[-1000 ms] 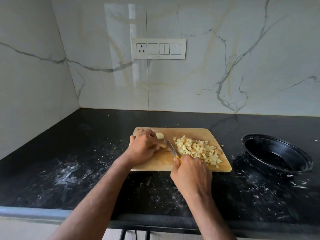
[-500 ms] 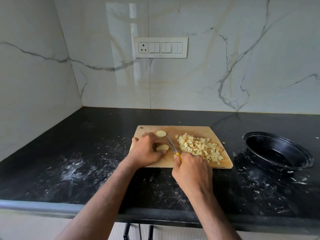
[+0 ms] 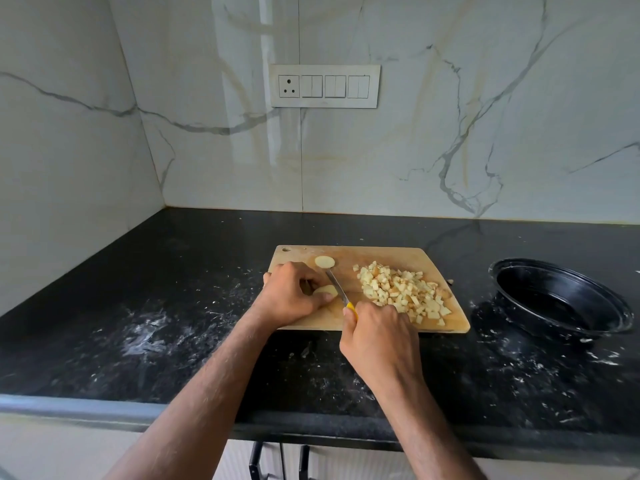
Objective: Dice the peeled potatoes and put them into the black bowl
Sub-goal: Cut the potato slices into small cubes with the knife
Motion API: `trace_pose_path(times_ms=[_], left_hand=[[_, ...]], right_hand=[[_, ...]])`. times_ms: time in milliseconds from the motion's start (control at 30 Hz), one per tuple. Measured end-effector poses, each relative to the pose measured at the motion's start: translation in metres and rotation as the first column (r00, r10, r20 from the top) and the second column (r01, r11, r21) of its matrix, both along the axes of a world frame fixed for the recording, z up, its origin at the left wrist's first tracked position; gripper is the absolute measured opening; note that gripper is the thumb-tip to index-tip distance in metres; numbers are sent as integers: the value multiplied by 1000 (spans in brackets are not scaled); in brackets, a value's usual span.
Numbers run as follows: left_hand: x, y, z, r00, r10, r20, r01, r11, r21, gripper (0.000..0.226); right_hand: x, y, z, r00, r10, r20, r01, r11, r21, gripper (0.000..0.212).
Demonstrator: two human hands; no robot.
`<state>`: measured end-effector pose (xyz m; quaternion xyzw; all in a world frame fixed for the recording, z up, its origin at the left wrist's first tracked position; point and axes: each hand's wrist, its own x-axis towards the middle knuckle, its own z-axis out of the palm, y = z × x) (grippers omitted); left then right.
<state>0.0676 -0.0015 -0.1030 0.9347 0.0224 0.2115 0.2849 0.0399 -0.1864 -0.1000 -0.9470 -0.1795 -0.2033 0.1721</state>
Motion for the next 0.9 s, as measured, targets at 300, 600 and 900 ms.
trace_pose_path(times_ms=[300, 600, 900], left_hand=[[0, -6, 0, 1000, -10, 29, 10, 1000, 9, 20], [-2, -5, -1, 995, -84, 50, 85, 996, -21, 32], [3, -1, -7, 973, -232, -11, 232, 967, 109, 30]], right_hand=[[5, 4, -6, 1000, 15, -17, -15, 1000, 21, 34], [7, 6, -3, 999, 34, -30, -33, 999, 9, 31], [8, 9, 1, 997, 58, -52, -59, 998, -22, 26]])
